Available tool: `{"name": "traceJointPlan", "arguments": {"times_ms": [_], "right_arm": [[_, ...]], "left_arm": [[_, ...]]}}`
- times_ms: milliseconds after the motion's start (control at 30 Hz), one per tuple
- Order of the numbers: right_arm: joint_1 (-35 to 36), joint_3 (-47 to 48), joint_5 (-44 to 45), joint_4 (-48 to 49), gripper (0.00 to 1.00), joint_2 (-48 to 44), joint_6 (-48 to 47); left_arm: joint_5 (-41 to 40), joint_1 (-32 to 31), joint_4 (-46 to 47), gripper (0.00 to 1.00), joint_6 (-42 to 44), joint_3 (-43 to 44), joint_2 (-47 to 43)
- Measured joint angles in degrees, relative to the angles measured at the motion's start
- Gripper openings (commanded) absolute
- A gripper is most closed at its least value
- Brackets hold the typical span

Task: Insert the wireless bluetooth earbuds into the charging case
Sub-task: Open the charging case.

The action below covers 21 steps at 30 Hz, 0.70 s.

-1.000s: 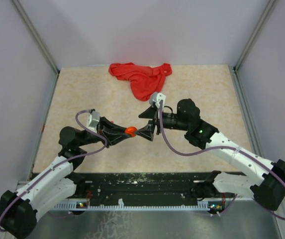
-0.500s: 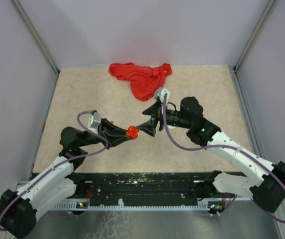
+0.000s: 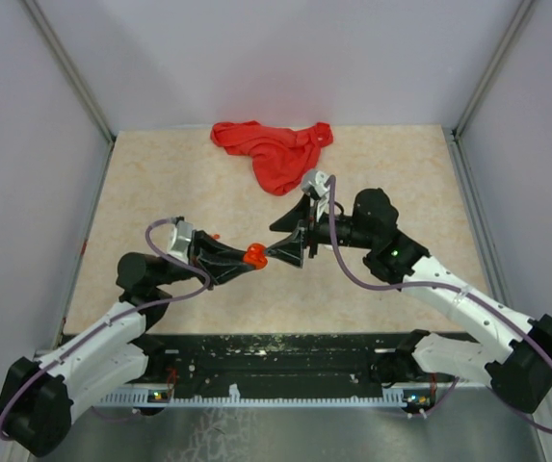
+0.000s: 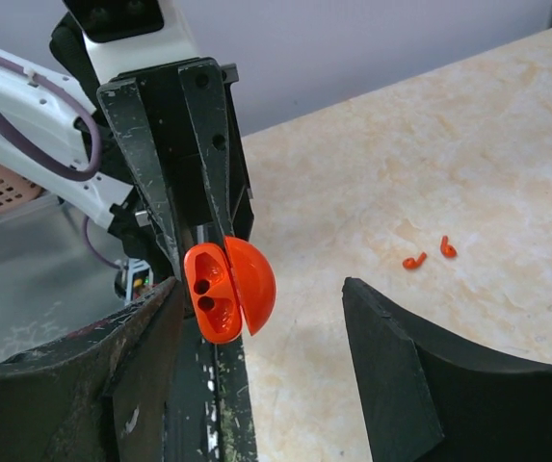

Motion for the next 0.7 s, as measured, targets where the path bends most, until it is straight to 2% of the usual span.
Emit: {"name": "traceJointPlan", "arguments": {"times_ms": [233, 700], "right_arm": [[0.00, -1.70, -2.67, 3.69, 0.60, 1.86, 2.45], [0.17, -2.12, -5.62, 8.70, 0.44, 3.65, 4.02]], "left_arm": [[0.04, -0.50, 4.24, 0.01, -1.40, 0.00, 0.48], [0.02, -1.84, 6.49, 0.01, -2.34, 0.00, 1.46]]}}
